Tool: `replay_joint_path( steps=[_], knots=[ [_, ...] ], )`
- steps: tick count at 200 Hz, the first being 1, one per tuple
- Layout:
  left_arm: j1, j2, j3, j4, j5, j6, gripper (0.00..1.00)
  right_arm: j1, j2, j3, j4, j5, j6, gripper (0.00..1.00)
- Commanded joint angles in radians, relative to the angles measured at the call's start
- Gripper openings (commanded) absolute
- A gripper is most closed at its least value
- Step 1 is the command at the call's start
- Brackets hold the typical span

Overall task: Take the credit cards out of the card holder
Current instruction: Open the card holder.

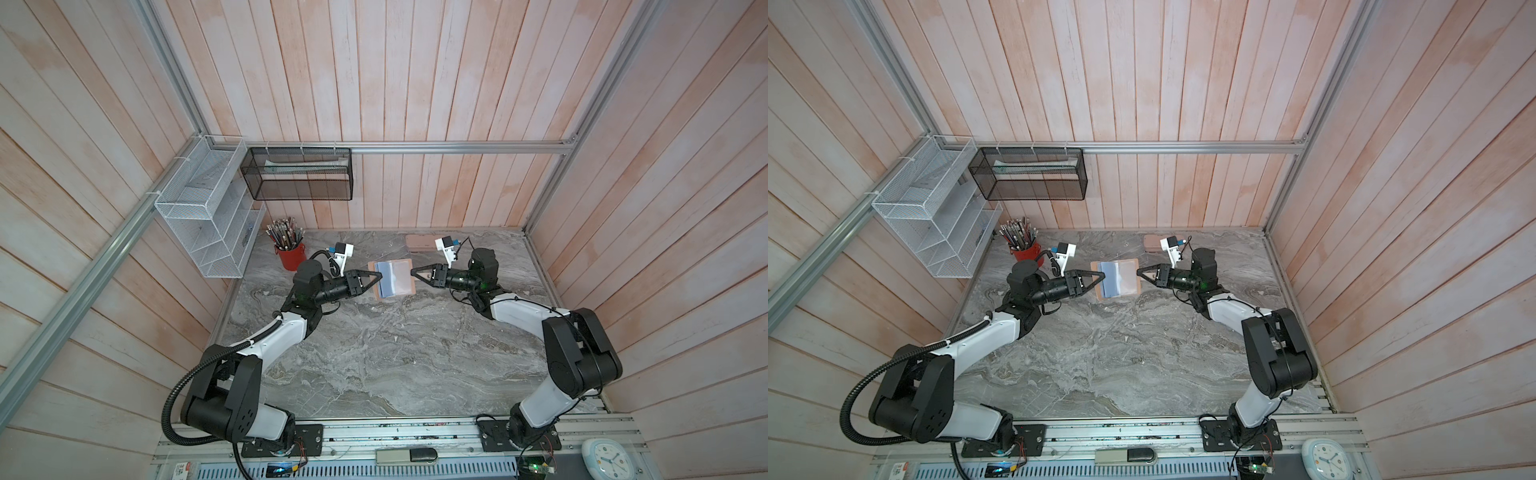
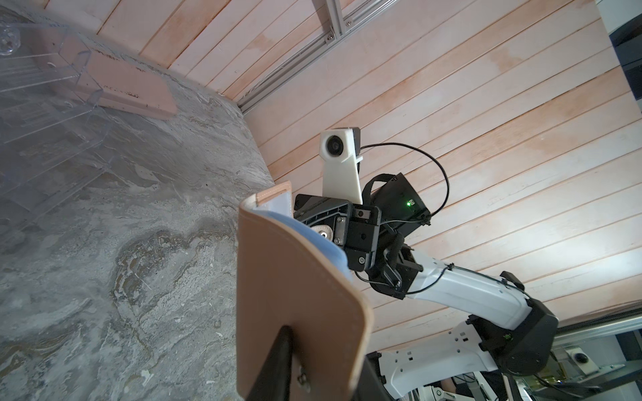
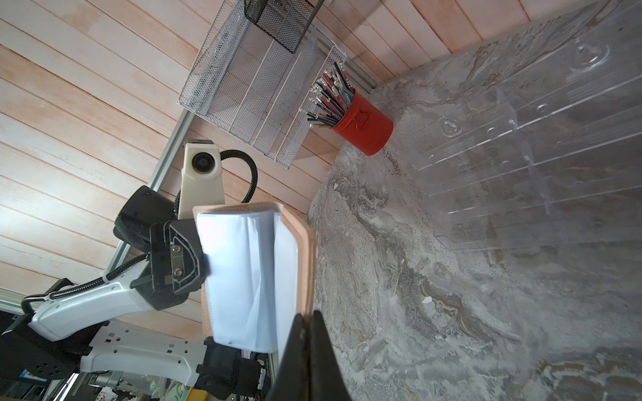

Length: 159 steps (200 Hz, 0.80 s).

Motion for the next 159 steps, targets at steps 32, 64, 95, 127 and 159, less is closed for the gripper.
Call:
replay_joint_path(
  steps=[32, 64, 95, 127, 159],
  knots=[
    [-0.015, -0.013, 0.007, 0.049, 0.026, 0.003, 0.22, -0.004, 0.007, -0.006, 0.028, -0.014, 0.002, 0.0],
    [-0.014, -0.012, 0.008, 0.049, 0.025, 0.002, 0.18, -0.005, 0.009, 0.0, 0.017, -0.014, 0.0, 0.0],
    [-0.016, -0.021, 0.013, 0.04, 0.025, 0.005, 0.18, -0.011, 0.021, 0.003, 0.022, -0.015, 0.007, 0.0],
    [-0.016, -0.026, 0.013, 0.04, 0.024, 0.004, 0.19, -0.013, 0.025, 0.015, 0.004, -0.009, 0.002, 0.0],
    [-0.016, -0.026, 0.013, 0.04, 0.022, 0.004, 0.2, -0.022, 0.032, 0.014, 0.013, -0.012, 0.013, 0.0]
  ],
)
